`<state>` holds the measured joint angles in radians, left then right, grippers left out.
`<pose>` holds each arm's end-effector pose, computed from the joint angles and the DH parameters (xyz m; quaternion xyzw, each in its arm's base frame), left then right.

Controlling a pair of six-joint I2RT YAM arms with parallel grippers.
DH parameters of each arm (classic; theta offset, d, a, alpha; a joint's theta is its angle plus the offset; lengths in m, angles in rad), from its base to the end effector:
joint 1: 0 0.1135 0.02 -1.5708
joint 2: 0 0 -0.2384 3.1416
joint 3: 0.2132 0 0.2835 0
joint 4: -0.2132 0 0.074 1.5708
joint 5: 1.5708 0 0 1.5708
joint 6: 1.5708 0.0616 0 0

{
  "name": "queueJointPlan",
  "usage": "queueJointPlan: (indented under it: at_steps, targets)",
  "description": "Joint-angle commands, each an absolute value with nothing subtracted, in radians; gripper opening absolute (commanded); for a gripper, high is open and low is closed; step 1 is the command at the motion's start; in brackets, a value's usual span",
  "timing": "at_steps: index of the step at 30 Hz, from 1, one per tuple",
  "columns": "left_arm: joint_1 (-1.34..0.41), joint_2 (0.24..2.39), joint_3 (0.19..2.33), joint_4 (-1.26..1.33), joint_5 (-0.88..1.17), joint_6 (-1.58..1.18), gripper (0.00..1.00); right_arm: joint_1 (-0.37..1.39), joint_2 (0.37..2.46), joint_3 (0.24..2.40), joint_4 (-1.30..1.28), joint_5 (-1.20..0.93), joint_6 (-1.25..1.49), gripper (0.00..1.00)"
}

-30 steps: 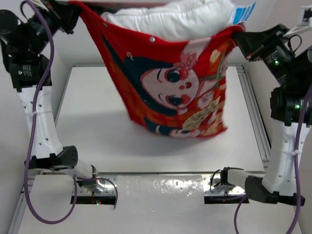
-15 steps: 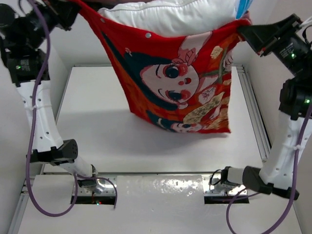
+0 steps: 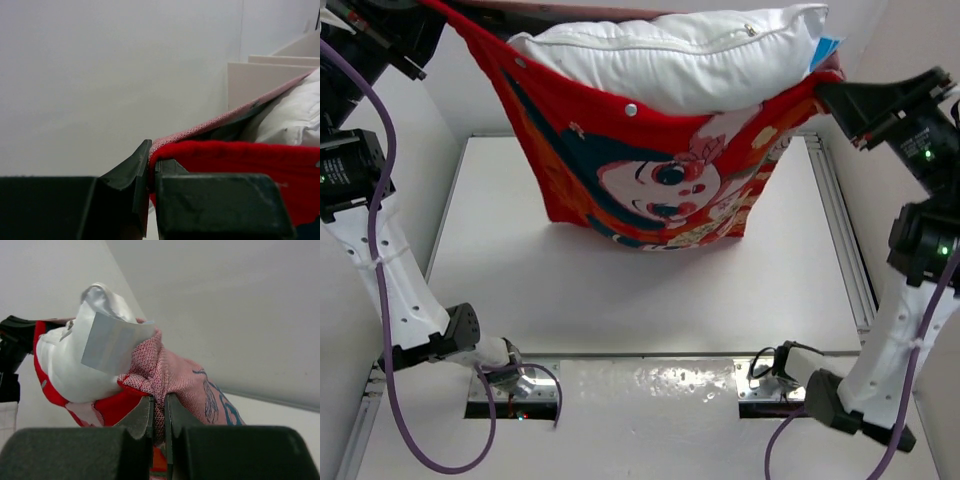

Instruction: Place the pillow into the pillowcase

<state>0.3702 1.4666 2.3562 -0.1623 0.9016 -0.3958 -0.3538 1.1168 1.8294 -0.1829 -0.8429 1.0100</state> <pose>0.2104 0.0298 0.6782 0.2310 0.4903 -0.1888 0.8189 0.1896 -0.0210 0.6124 0.0105 0.5760 0.4477 0.6838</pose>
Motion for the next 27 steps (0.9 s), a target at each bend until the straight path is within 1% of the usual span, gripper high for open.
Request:
queueJointPlan:
  at_steps: [1, 2, 3, 4, 6, 7, 8, 9, 10, 11, 13, 14, 16, 17, 18, 20, 22, 23, 24, 26, 27]
  targets:
    - [0.442, 1.473, 2.304, -0.073, 0.712, -0.434, 0.00, -0.408, 1.047, 1.824, 0.069, -0.655, 1.003, 0.00]
    - [0.448, 1.473, 2.292, -0.081, 0.706, -0.469, 0.00, -0.410, 1.083, 1.838, 0.034, -0.664, 1.018, 0.00]
    - [0.456, 1.470, 2.289, -0.089, 0.709, -0.482, 0.00, -0.417, 1.119, 1.876, -0.056, -0.667, 1.063, 0.00]
    - [0.468, 1.459, 2.293, -0.089, 0.733, -0.492, 0.00, -0.422, 1.178, 1.935, -0.060, -0.777, 1.106, 0.00]
    - [0.474, 1.439, 2.298, -0.069, 0.761, -0.494, 0.00, -0.423, 1.154, 1.909, 0.126, -0.860, 1.219, 0.00]
    - [0.485, 1.427, 2.302, -0.068, 0.765, -0.486, 0.00, -0.423, 1.113, 1.878, 0.205, -0.827, 1.216, 0.00]
    - [0.489, 1.428, 2.307, -0.069, 0.765, -0.477, 0.00, -0.423, 1.039, 1.805, 0.207, -0.775, 1.200, 0.00]
    - [0.492, 1.431, 2.303, -0.074, 0.761, -0.473, 0.00, -0.423, 1.016, 1.787, 0.168, -0.728, 1.105, 0.00]
    - [0.494, 1.436, 2.289, -0.098, 0.726, -0.466, 0.00, -0.423, 1.020, 1.796, 0.027, -0.654, 1.047, 0.00]
    - [0.494, 1.436, 2.269, -0.113, 0.703, -0.475, 0.00, -0.422, 1.038, 1.804, -0.042, -0.638, 1.002, 0.00]
    - [0.517, 1.440, 2.246, -0.149, 0.671, -0.491, 0.00, -0.422, 1.087, 1.807, -0.096, -0.679, 1.032, 0.00]
    - [0.525, 1.437, 2.246, -0.167, 0.670, -0.492, 0.00, -0.411, 1.116, 1.777, -0.072, -0.766, 1.102, 0.00]
    - [0.537, 1.418, 2.227, -0.161, 0.673, -0.479, 0.00, -0.407, 1.105, 1.712, 0.054, -0.804, 1.146, 0.00]
    - [0.538, 1.414, 2.221, -0.152, 0.673, -0.469, 0.00, -0.405, 1.077, 1.636, 0.084, -0.775, 1.160, 0.00]
    - [0.537, 1.413, 2.217, -0.147, 0.676, -0.468, 0.00, -0.405, 1.068, 1.614, 0.095, -0.747, 1.140, 0.00]
    - [0.529, 1.413, 2.201, -0.135, 0.695, -0.475, 0.00, -0.406, 1.071, 1.647, 0.003, -0.701, 1.039, 0.00]
    - [0.522, 1.407, 2.175, -0.133, 0.707, -0.482, 0.00, -0.405, 1.083, 1.680, -0.032, -0.716, 1.028, 0.00]
    - [0.520, 1.404, 2.165, -0.127, 0.716, -0.486, 0.00, -0.405, 1.088, 1.678, -0.022, -0.748, 1.032, 0.00]
    - [0.519, 1.388, 2.148, -0.121, 0.747, -0.494, 0.00, -0.405, 1.088, 1.663, 0.059, -0.776, 1.052, 0.01]
    - [0.508, 1.368, 2.088, -0.077, 0.794, -0.531, 0.00, -0.405, 1.074, 1.562, 0.182, -0.846, 1.160, 0.03]
    - [0.499, 1.341, 2.062, -0.055, 0.846, -0.546, 0.00, -0.405, 1.059, 1.524, 0.312, -0.918, 1.201, 0.03]
